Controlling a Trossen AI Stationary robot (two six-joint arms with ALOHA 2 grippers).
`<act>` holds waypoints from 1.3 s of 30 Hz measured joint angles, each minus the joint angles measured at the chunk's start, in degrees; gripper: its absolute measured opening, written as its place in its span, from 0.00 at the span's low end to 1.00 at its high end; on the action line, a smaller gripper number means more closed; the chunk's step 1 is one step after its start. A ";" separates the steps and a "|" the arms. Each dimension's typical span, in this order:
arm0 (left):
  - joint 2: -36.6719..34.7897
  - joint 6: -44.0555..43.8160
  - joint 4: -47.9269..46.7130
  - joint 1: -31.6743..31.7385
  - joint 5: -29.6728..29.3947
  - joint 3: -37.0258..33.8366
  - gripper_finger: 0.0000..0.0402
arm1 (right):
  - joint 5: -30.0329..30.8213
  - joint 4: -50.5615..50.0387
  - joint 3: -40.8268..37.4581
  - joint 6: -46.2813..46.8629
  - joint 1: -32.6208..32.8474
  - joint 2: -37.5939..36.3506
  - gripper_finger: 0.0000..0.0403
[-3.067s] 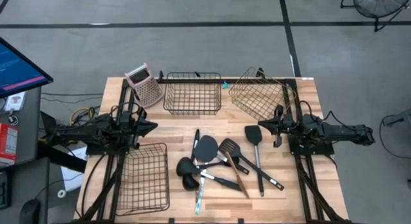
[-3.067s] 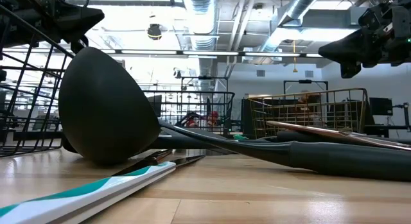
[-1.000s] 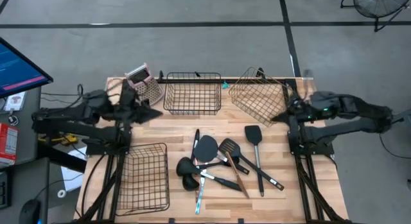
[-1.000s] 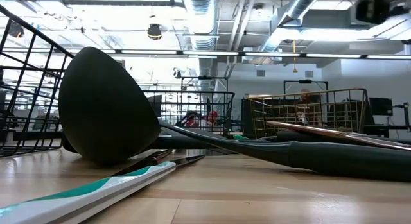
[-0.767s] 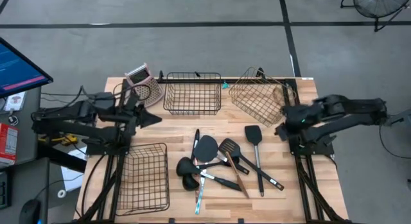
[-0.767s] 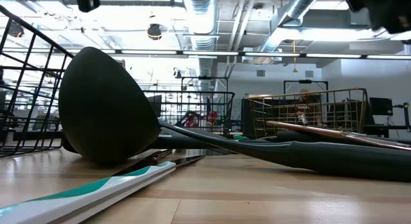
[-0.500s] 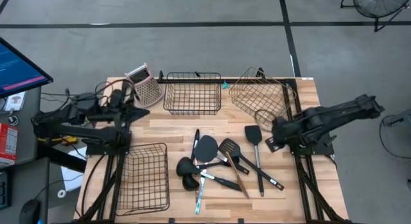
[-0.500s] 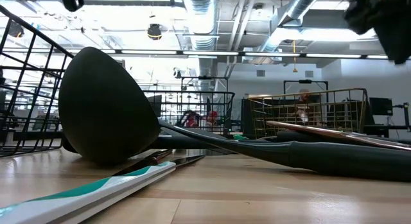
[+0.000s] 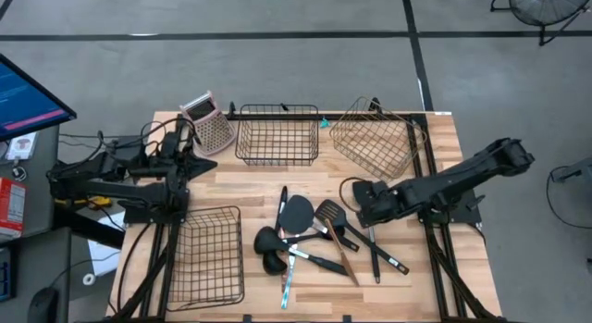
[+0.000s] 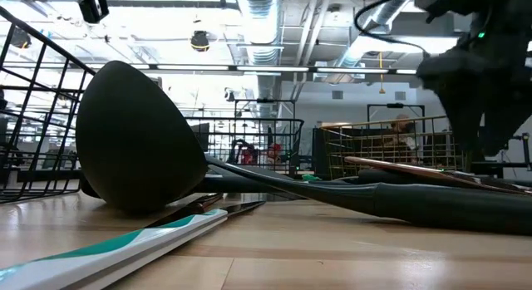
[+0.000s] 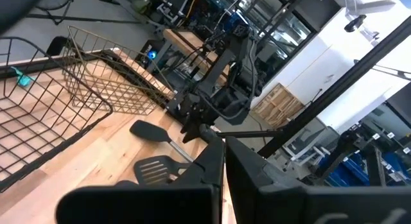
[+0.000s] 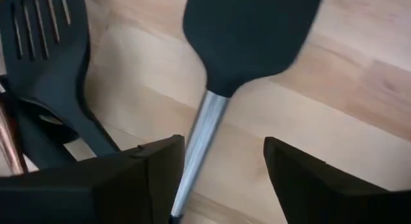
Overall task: Pick & Place Kitchen Items
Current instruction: Put the black spatula into the brown wire basket
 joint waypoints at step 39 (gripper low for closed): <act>0.02 0.07 0.02 0.00 0.07 0.01 0.00 | 11.65 -7.65 15.31 -16.85 -6.10 -5.49 0.16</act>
